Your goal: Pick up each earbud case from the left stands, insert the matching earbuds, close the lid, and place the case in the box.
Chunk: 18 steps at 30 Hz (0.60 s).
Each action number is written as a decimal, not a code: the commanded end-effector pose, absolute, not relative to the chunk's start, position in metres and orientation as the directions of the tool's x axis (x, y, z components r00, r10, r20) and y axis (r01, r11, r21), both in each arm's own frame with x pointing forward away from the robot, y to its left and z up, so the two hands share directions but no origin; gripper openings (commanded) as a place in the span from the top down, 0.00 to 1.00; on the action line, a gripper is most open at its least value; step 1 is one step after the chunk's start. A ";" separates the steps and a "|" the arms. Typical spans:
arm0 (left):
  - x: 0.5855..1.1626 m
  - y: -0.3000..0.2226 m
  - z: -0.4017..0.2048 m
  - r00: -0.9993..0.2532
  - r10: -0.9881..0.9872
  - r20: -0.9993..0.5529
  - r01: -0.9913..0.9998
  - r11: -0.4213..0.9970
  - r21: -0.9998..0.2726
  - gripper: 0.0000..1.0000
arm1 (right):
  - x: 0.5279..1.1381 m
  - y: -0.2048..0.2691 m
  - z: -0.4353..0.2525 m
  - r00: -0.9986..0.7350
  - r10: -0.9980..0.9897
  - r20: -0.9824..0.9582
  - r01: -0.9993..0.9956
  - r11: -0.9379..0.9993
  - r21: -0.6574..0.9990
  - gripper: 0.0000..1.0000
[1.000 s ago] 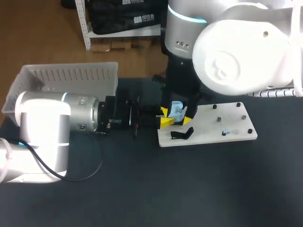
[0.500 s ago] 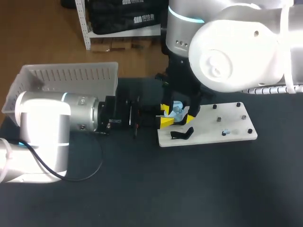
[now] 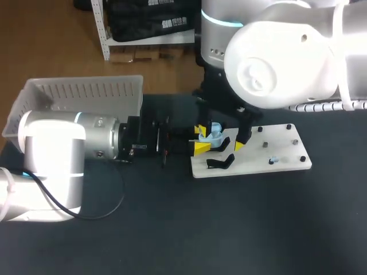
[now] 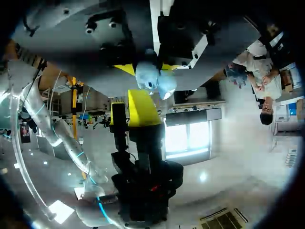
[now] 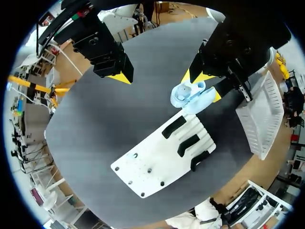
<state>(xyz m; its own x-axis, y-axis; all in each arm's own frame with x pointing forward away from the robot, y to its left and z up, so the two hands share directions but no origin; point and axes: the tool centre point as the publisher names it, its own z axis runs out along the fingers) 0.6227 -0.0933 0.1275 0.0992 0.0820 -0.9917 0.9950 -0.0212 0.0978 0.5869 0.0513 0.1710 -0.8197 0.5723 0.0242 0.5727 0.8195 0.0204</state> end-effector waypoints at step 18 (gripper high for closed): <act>0.622 -0.094 0.127 0.102 0.080 -0.992 0.995 -0.015 0.102 1.00 | 0.607 0.033 0.200 -0.897 0.426 -0.113 0.395 0.891 0.224 0.05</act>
